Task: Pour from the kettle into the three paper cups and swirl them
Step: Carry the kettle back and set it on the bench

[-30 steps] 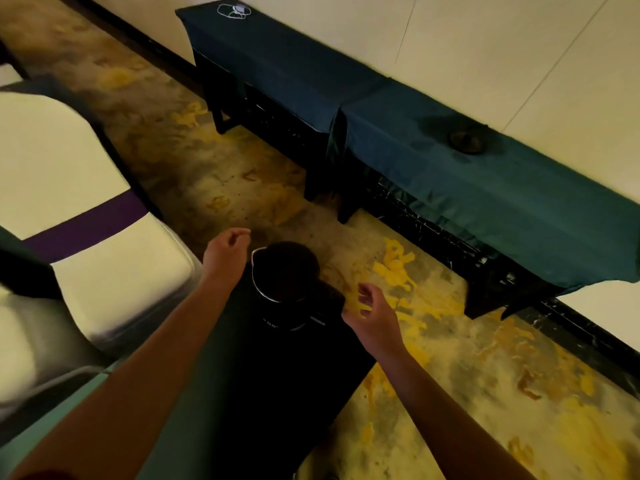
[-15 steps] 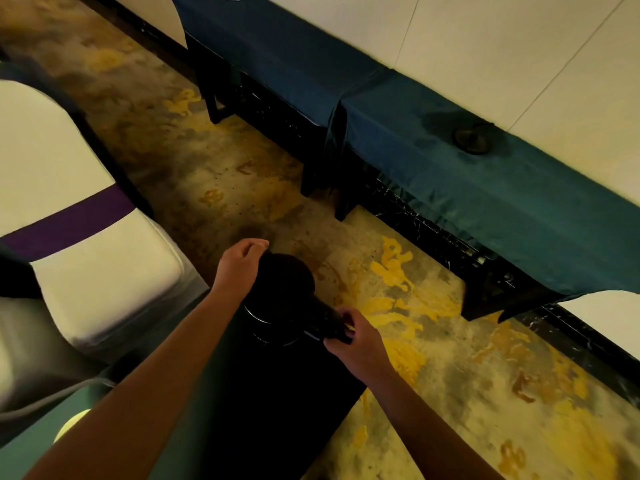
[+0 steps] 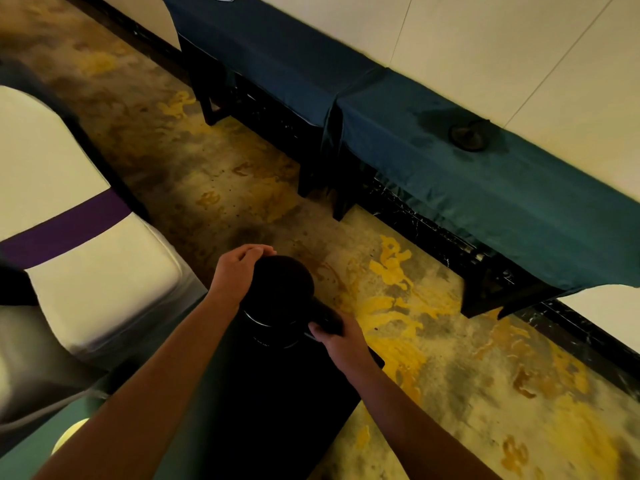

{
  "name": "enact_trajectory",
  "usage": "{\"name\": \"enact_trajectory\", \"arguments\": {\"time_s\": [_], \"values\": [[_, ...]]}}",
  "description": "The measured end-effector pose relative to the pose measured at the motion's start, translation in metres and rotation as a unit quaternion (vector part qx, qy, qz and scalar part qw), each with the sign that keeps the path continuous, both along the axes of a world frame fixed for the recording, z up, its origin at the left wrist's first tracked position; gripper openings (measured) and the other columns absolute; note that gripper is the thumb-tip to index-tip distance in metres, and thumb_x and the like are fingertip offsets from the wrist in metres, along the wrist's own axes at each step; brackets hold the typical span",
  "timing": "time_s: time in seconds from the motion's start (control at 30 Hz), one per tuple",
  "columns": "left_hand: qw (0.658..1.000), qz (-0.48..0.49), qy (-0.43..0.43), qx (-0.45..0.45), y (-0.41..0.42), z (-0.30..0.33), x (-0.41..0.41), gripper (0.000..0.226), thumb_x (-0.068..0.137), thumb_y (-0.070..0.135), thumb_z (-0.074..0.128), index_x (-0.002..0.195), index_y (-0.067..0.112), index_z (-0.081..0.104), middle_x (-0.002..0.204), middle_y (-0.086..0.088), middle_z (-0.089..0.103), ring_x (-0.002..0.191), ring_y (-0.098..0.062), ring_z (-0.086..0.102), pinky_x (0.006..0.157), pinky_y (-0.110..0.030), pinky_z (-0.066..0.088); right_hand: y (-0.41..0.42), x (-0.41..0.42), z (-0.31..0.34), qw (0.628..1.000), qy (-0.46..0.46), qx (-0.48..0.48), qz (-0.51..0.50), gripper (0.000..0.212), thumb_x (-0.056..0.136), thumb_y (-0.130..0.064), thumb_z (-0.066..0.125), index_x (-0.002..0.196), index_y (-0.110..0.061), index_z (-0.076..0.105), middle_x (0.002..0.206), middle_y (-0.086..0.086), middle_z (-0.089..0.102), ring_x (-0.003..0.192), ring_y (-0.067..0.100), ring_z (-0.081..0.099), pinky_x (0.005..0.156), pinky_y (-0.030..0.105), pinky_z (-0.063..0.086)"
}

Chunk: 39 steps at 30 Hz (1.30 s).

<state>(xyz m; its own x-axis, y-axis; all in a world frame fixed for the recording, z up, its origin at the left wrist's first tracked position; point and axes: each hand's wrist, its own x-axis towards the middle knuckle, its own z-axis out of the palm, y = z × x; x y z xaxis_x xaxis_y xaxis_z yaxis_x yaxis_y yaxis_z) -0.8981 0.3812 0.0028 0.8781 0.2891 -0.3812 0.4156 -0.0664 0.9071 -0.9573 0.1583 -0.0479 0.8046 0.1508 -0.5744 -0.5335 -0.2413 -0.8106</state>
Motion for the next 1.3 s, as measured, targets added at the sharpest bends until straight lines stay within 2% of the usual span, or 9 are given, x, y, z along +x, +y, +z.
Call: {"name": "enact_trajectory", "arguments": {"time_s": [0.13,0.23,0.33,0.43,0.6,0.7,1.03,1.2,1.3], "values": [[0.999,0.027,0.006,-0.028,-0.004,0.009,-0.006,0.03,0.097,0.027,0.05,0.09,0.025,0.079,0.102,0.006,0.076,0.105,-0.018,0.066,0.095,-0.04,0.053,0.005,0.002,0.001,0.998,-0.01,0.033,-0.061,0.023,0.088,-0.012,0.072,0.111,-0.011,0.07,0.118,0.03,0.065,0.113,0.047,0.061,0.088,0.041,0.049],[0.999,0.037,0.009,-0.037,-0.008,0.016,-0.014,0.033,0.098,0.025,0.048,0.09,0.024,0.08,0.103,0.004,0.076,0.106,-0.02,0.066,0.093,-0.04,0.053,0.005,0.003,0.014,0.994,-0.021,0.051,-0.092,0.019,0.085,-0.013,0.073,0.1,-0.025,0.075,0.111,0.021,0.072,0.107,0.04,0.067,0.097,0.054,0.052],[0.998,0.038,-0.01,-0.054,-0.013,0.028,-0.021,0.032,0.097,0.026,0.049,0.089,0.024,0.08,0.102,0.005,0.077,0.107,-0.02,0.067,0.097,-0.044,0.052,-0.001,-0.003,0.037,0.992,-0.047,0.064,-0.1,0.024,0.079,-0.017,0.075,0.101,-0.028,0.077,0.104,0.014,0.076,0.101,0.033,0.071,0.094,0.059,0.055],[0.997,0.033,-0.054,-0.037,-0.022,0.047,-0.028,0.032,0.097,0.025,0.049,0.09,0.026,0.08,0.1,0.007,0.077,0.105,-0.016,0.068,0.095,-0.041,0.053,-0.011,-0.01,0.063,0.987,-0.093,0.086,-0.097,0.023,0.085,-0.003,0.072,0.101,-0.018,0.075,0.091,0.008,0.077,0.088,0.02,0.074,0.077,0.04,0.062],[0.99,-0.009,-0.14,-0.009,-0.041,0.09,-0.044,0.03,0.1,0.017,0.049,0.095,0.027,0.077,0.104,0.01,0.075,0.102,-0.009,0.067,0.087,-0.029,0.052,-0.035,-0.023,0.117,0.973,-0.191,0.094,-0.088,0.023,0.086,0.007,0.066,0.084,-0.015,0.071,0.063,-0.007,0.06,0.057,0.003,0.056,0.055,0.014,0.046],[0.983,-0.024,-0.176,-0.033,-0.059,0.119,-0.056,0.03,0.1,0.014,0.048,0.098,0.023,0.077,0.107,0.006,0.075,0.105,-0.011,0.069,0.089,-0.03,0.053,-0.053,-0.034,0.135,0.964,-0.228,0.089,-0.101,0.036,0.088,0.01,0.063,0.067,-0.02,0.064,0.05,-0.012,0.053,0.05,0.0,0.048,0.052,0.013,0.04],[0.957,-0.045,-0.265,-0.109,-0.137,0.188,-0.11,0.025,0.102,0.01,0.049,0.11,0.013,0.072,0.112,-0.002,0.076,0.109,-0.018,0.07,0.096,-0.037,0.053,-0.125,-0.08,0.184,0.933,-0.306,0.044,-0.186,0.022,0.084,0.008,0.071,0.069,-0.008,0.065,0.05,-0.008,0.051,0.05,0.011,0.046,0.057,0.033,0.041],[0.948,-0.078,-0.248,-0.181,-0.182,0.206,-0.125,0.027,0.102,0.01,0.044,0.112,0.006,0.068,0.113,-0.011,0.074,0.109,-0.025,0.07,0.102,-0.05,0.051,-0.165,-0.112,0.208,0.919,-0.345,0.053,-0.182,0.03,0.087,0.009,0.067,0.081,-0.02,0.071,0.049,-0.014,0.058,0.048,-0.001,0.05,0.055,0.02,0.041],[0.948,-0.099,-0.24,-0.182,-0.203,0.211,-0.13,0.031,0.103,0.016,0.039,0.113,0.007,0.067,0.113,-0.01,0.075,0.108,-0.026,0.071,0.101,-0.053,0.05,-0.184,-0.125,0.215,0.912,-0.359,0.055,-0.19,0.03,0.087,0.008,0.067,0.082,-0.022,0.072,0.051,-0.014,0.058,0.049,0.0,0.05,0.057,0.023,0.04]]}}
